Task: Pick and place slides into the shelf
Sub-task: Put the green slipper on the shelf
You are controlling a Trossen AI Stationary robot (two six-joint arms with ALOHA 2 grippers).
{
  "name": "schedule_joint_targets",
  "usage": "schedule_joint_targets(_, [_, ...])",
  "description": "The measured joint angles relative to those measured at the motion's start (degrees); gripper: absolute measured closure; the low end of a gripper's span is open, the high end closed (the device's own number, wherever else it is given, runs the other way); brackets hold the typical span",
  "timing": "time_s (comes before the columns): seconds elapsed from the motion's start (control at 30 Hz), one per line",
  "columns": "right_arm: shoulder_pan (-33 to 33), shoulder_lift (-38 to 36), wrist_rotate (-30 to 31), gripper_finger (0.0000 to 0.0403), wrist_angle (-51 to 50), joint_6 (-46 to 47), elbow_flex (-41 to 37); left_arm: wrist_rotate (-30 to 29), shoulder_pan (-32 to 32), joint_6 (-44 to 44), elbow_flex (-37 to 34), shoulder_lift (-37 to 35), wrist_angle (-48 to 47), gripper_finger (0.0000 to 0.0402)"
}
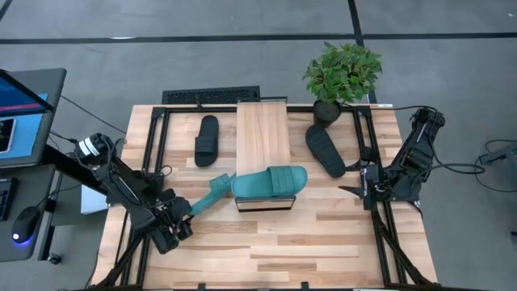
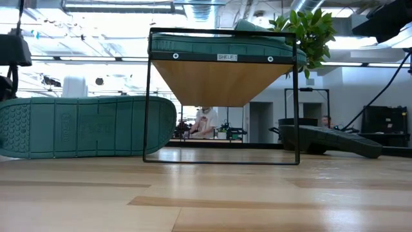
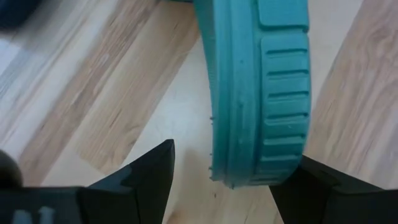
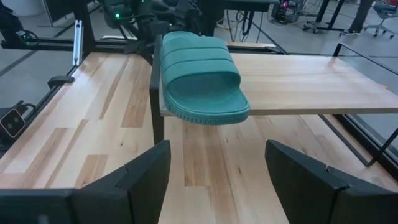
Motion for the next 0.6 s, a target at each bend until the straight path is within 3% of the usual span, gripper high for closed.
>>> schedule_joint_targets(0.6, [0.0, 0.0, 0.1, 0.0148, -0.1, 0.0, 0.0, -2.9, 0.7, 0.0, 0.0, 0.1, 4.0, 0.0172])
